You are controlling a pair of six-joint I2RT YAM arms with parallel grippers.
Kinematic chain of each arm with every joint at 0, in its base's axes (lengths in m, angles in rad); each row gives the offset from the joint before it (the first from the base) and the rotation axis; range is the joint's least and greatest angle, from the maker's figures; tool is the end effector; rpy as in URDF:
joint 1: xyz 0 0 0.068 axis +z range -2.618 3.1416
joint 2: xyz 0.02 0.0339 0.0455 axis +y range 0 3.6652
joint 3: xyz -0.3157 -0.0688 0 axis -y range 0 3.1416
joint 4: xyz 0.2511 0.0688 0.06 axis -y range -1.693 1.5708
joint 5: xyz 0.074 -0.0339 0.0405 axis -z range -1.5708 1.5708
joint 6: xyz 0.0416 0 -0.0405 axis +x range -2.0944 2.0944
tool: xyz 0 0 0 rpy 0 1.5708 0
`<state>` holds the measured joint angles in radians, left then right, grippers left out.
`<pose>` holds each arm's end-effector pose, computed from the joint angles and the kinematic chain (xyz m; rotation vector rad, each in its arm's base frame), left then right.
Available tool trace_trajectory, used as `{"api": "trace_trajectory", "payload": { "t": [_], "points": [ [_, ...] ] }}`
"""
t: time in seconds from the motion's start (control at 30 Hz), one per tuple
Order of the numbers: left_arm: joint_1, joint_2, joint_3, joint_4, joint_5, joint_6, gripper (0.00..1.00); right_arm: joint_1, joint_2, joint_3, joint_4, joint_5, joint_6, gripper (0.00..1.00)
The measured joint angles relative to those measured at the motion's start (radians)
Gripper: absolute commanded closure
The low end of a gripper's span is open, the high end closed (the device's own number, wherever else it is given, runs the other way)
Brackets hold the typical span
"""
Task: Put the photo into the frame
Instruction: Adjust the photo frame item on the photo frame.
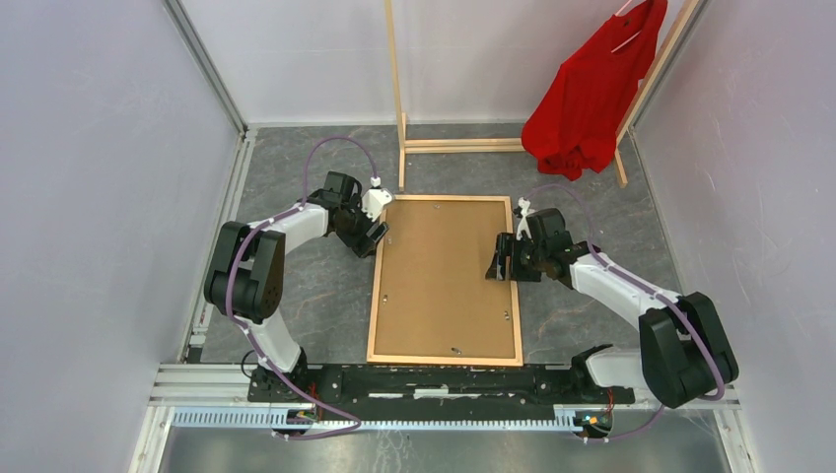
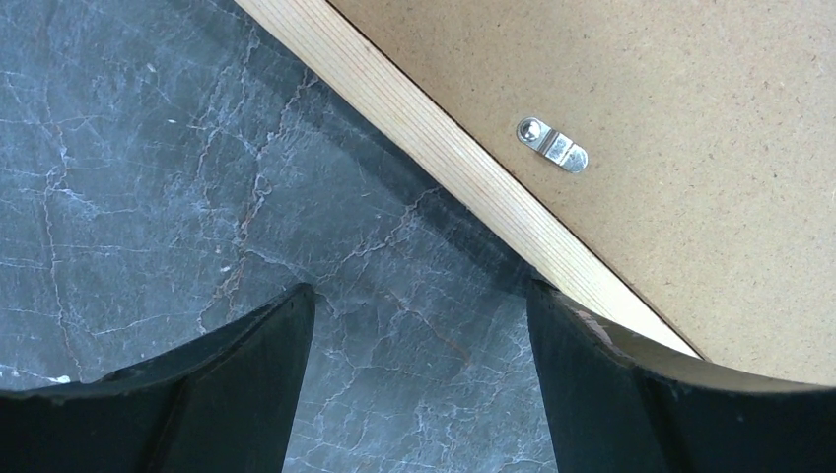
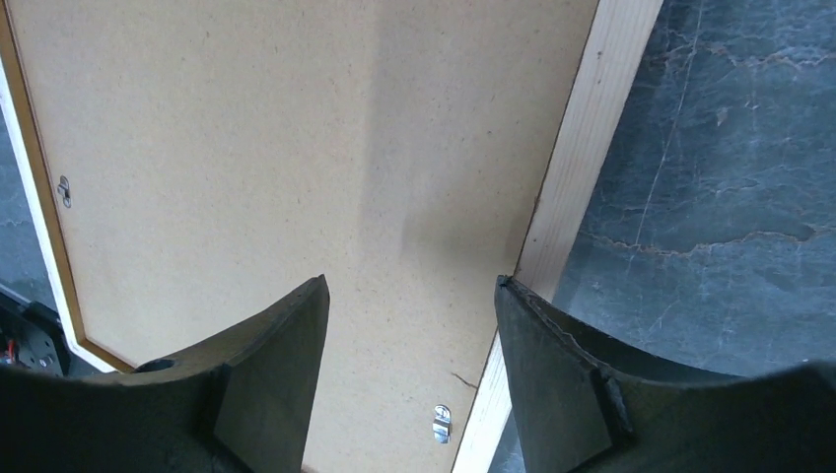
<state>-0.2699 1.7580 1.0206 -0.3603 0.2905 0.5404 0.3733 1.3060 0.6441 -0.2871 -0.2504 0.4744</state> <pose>0.3407 -0.1066 0.1979 1.1179 2.3721 -0.2947 0.2187 0.0967 0.2183 0.0264 2.6038 0.6423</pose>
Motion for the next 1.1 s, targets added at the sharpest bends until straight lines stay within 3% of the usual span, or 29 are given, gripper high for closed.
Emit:
{"api": "trace_trajectory", "payload": {
  "t": [0.23, 0.37, 0.6, 0.67, 0.8, 0.93, 1.1],
  "points": [
    [0.018, 0.009, 0.028, -0.046, 0.024, 0.0, 0.12, 0.039, -0.02, 0.009, -0.01, 0.005, 0.001, 0.28],
    [0.056, 0.013, 0.056, -0.126, 0.081, 0.001, 0.08, 0.113, -0.021, 0.075, 0.002, 0.003, 0.004, 0.05],
    [0.096, 0.008, 0.078, -0.265, 0.169, 0.001, 0.07, 0.016, -0.117, 0.037, 0.349, -0.07, 0.065, 0.02],
    [0.096, 0.006, 0.077, -0.296, 0.196, 0.001, 0.1, 0.014, -0.079, 0.004, 0.465, -0.134, 0.1, 0.06],
    [0.095, 0.0, 0.06, -0.324, 0.26, 0.0, 0.18, 0.144, 0.051, 0.005, 0.507, -0.156, 0.102, 0.29],
    [0.096, -0.003, 0.041, -0.333, 0.311, -0.002, 0.34, 0.321, 0.126, 0.035, 0.506, -0.133, 0.103, 0.35],
    [0.095, 0.013, 0.025, -0.357, 0.36, -0.021, 0.57, 0.439, 0.182, 0.064, 0.563, -0.082, 0.092, 0.4]
  ]
}}
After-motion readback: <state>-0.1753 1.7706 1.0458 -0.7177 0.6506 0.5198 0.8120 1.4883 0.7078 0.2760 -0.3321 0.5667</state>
